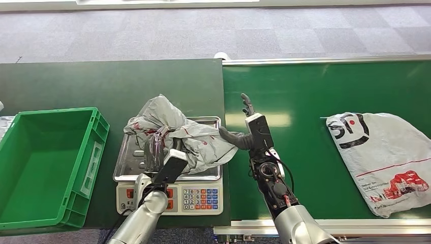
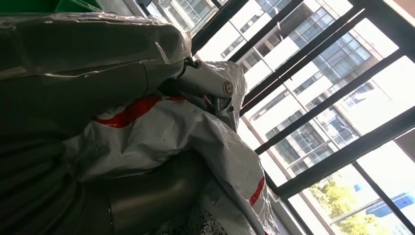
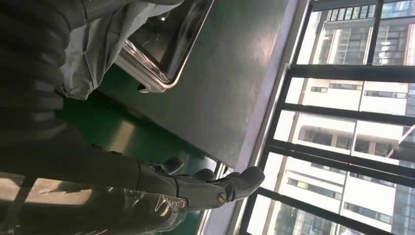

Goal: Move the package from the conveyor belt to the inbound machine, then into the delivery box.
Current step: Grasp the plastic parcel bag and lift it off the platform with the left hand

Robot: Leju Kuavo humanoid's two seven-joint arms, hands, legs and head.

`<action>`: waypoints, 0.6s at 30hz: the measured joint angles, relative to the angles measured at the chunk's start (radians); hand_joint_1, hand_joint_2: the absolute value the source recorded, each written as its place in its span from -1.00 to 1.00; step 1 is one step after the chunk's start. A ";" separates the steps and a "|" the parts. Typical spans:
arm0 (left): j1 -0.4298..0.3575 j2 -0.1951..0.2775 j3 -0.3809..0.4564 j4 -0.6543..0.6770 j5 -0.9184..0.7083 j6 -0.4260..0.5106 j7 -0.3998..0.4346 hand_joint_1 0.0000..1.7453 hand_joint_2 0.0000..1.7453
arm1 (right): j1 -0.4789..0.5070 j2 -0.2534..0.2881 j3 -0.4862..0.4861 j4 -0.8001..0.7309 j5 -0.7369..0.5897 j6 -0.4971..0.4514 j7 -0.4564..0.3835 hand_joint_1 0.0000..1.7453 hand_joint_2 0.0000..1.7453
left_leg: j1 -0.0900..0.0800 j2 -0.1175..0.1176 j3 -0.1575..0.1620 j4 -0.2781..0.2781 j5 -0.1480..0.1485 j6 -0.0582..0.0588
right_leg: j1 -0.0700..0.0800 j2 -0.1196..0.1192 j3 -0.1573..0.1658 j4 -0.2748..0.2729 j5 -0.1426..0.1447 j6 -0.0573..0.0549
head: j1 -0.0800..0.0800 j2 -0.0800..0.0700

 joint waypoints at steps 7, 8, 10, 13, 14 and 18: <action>0.011 0.007 -0.009 -0.053 -0.066 0.042 0.021 1.00 1.00 | 0.002 -0.001 0.000 0.000 0.002 0.001 -0.005 -1.00 1.00 | 0.000 0.000 -0.001 0.000 0.000 0.000 | 0.000 0.000 -0.001 0.000 0.000 0.000 | 0.000 0.000; 0.012 0.010 -0.010 -0.071 -0.092 0.053 0.033 1.00 1.00 | 0.004 -0.002 0.000 0.000 0.001 0.003 -0.008 -1.00 1.00 | 0.000 0.000 -0.001 0.000 0.000 0.000 | 0.000 0.000 -0.001 0.000 0.000 0.000 | 0.000 0.000; 0.013 0.019 -0.009 -0.107 -0.148 0.074 0.053 1.00 1.00 | 0.008 -0.003 0.000 0.000 -0.005 0.015 -0.016 -1.00 1.00 | 0.000 0.000 -0.001 0.000 0.000 0.000 | 0.000 0.000 -0.001 0.000 0.000 0.000 | 0.000 0.000; 0.014 0.033 -0.009 -0.153 -0.216 0.098 0.066 1.00 1.00 | 0.015 -0.004 0.000 0.000 -0.029 0.051 -0.036 -1.00 1.00 | 0.000 0.000 -0.001 0.000 0.000 0.000 | 0.000 0.000 -0.001 0.000 0.000 0.000 | 0.000 0.000; 0.014 0.037 -0.007 -0.166 -0.236 0.102 0.067 1.00 1.00 | 0.016 -0.004 0.000 0.000 -0.041 0.067 -0.043 -1.00 1.00 | 0.000 0.000 -0.001 0.000 0.000 0.000 | 0.000 0.000 -0.001 0.000 0.000 0.000 | 0.000 0.000; 0.018 0.046 0.027 -0.207 -0.342 0.105 0.063 1.00 1.00 | 0.032 -0.001 -0.001 -0.008 -0.120 0.154 -0.049 -1.00 1.00 | 0.000 0.000 -0.001 0.000 0.000 0.000 | 0.000 0.000 -0.001 0.000 0.000 0.000 | 0.000 0.000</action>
